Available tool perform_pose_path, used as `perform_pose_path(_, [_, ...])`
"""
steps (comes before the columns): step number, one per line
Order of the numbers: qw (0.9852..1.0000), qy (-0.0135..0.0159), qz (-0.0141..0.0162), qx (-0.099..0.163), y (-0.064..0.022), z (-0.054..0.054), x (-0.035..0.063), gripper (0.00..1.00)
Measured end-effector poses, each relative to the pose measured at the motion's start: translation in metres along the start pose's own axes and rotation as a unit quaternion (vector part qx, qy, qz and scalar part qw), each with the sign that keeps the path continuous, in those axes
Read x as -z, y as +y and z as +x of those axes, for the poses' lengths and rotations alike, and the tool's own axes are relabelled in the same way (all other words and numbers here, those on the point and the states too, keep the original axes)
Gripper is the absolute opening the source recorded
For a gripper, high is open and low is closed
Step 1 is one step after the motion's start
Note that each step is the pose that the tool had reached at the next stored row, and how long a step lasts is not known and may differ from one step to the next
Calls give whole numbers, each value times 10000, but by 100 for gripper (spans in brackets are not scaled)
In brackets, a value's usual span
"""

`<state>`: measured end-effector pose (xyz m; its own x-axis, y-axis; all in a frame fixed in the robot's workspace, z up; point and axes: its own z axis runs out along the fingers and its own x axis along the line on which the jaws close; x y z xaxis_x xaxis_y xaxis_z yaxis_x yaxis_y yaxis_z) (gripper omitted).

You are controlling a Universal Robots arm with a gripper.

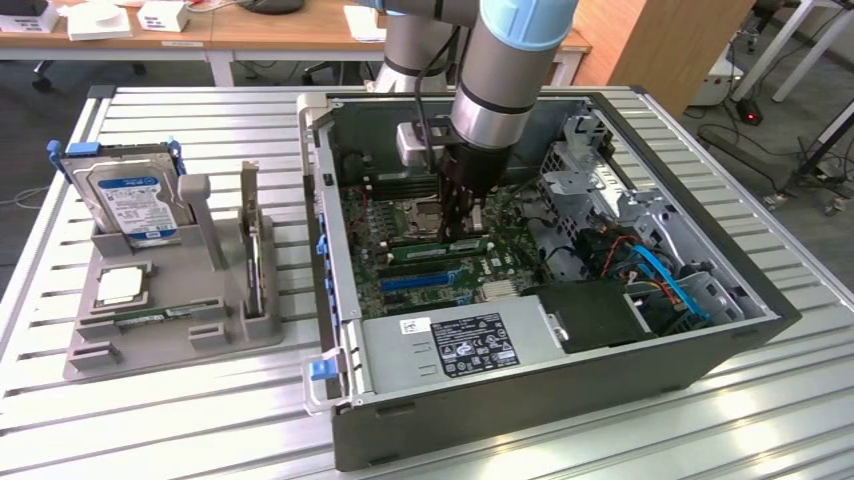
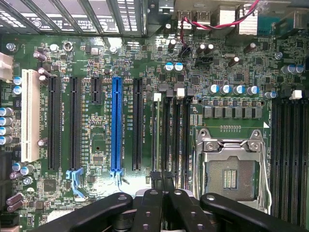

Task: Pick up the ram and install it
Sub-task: 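Press down the ram until it locks into place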

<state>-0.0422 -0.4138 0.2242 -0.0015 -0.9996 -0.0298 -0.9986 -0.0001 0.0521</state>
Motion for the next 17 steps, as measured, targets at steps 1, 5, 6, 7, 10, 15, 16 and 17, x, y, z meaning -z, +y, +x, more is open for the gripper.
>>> perform_pose_path(1, [10000, -1, 0, 0, 0, 0, -1, 9])
perform_pose_path(5, [10000, -1, 1, 0, -1, 0, -7, 9])
perform_pose_path(6, [10000, -2, 2, 0, -1, 0, -12, 9])
perform_pose_path(7, [10000, -2, 1, 0, -1, 0, -16, 9])
perform_pose_path(10, [10000, 0, 0, 0, -1, 1, -19, 9])
perform_pose_path(15, [10000, -2, 1, 1, -2, 1, -21, 9])
perform_pose_path(16, [10000, -2, 1, 0, -1, 1, -21, 9])
perform_pose_path(17, [10000, -2, 1, 0, -1, 1, -21, 9])
